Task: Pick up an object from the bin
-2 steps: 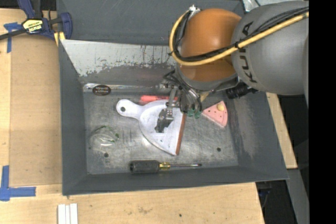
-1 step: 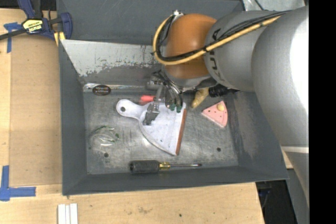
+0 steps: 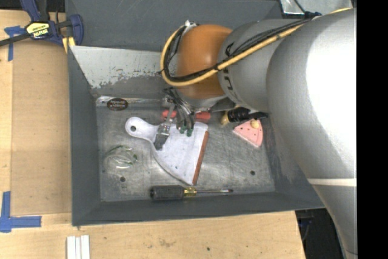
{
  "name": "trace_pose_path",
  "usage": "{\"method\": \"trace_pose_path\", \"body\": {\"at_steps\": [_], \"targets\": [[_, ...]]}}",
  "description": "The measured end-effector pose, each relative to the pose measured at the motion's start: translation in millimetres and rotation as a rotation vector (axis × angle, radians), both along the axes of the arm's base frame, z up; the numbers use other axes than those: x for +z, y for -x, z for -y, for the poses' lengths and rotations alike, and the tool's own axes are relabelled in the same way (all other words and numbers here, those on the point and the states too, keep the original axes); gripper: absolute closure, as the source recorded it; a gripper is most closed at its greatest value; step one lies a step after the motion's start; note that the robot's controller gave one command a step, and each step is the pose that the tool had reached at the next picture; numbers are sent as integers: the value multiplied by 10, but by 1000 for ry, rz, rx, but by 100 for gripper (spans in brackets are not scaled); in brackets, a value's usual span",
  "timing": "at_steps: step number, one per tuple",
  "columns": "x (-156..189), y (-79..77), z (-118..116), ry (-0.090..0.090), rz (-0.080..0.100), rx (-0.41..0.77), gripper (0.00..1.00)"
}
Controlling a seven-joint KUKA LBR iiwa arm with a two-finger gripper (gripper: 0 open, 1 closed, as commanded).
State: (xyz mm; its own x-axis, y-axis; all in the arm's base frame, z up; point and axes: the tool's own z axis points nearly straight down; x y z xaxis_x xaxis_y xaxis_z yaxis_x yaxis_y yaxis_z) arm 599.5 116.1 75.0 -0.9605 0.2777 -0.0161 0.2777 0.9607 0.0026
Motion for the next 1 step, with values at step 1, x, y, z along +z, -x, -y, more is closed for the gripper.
{"method": "trace_pose_path", "body": {"at_steps": [1], "targets": [[-2,95,-133,-4,-3,-19,0]]}}
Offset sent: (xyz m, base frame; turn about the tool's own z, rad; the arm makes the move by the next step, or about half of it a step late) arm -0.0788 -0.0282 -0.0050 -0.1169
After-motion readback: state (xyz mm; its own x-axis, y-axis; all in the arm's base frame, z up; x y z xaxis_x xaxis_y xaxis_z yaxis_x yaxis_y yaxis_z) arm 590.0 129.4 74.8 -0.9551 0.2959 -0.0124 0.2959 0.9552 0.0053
